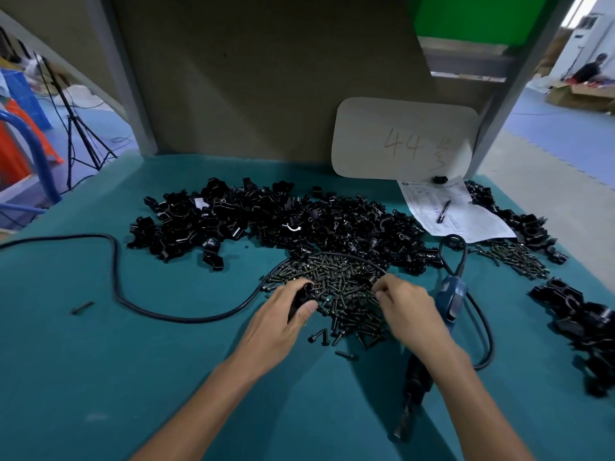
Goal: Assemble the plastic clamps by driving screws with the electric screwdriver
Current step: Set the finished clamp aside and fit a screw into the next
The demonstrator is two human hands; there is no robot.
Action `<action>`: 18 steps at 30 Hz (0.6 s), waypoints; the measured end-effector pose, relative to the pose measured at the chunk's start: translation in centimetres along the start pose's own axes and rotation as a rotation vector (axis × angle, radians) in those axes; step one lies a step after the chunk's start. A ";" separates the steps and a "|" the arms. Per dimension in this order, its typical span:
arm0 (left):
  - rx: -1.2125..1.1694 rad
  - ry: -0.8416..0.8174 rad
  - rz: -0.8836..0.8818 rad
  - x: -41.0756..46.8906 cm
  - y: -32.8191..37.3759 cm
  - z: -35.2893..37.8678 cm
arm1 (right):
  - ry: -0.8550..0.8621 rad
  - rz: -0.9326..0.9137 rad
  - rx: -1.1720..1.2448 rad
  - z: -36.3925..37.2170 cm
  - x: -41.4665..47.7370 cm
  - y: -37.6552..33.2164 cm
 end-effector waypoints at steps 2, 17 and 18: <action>0.012 -0.007 -0.008 0.1 0.0 0.1 | -0.028 -0.007 0.199 -0.6 -0.4 -0.1; 0.048 -0.013 0.020 0.3 0.0 0.2 | -0.070 0.069 1.162 3.7 -2.0 -5.0; 0.046 -0.009 0.022 0.3 0.0 0.1 | -0.079 0.073 1.171 3.8 -1.9 -5.1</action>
Point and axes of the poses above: each hand's wrist, its own x-axis towards the middle knuckle, its own z-axis out of the palm, y = z × x, the point moved 3 cm from there along x, towards the middle knuckle, and after that the axes turned 4 degrees about z, right-handed, at the moved point
